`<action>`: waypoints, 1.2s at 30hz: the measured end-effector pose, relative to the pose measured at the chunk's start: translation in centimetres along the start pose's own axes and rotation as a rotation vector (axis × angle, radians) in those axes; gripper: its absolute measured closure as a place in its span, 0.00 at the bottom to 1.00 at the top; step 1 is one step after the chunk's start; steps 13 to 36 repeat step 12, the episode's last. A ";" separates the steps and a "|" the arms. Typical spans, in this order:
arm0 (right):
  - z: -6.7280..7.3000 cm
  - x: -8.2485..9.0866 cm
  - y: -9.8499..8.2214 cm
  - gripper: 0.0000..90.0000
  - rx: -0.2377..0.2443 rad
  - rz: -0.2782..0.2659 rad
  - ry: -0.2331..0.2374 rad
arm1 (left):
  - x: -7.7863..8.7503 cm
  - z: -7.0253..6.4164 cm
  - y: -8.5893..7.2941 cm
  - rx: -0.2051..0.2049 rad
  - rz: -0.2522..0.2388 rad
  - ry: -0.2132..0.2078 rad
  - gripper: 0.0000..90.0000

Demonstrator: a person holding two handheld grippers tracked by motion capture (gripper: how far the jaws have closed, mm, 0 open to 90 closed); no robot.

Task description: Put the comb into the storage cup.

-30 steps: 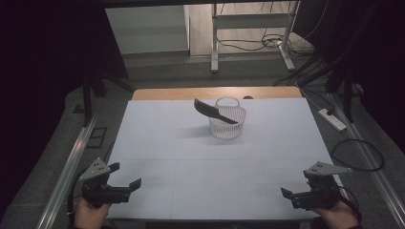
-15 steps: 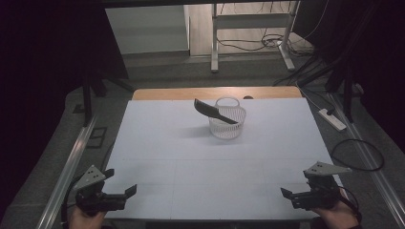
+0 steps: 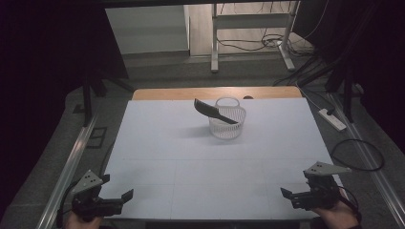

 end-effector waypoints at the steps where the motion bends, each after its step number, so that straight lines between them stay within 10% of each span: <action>1: 0.0 0.0 0.0 0.00 0.000 0.000 0.000 | 0.0 0.0 0.0 0.000 0.001 0.002 0.00; 36: 0.0 -0.1 0.0 0.00 0.007 0.003 -0.006 | -0.1 0.0 0.0 0.009 0.018 0.014 0.01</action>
Point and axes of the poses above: each handheld gripper's, and its own axes: x roughly backward along the jaws, y roughly out of its top, z roughly to its left, the point moved 1 cm from there along -x, roughly forward along the jaws, and after that the axes turned 7 degrees about -z, right-handed, at the moved point
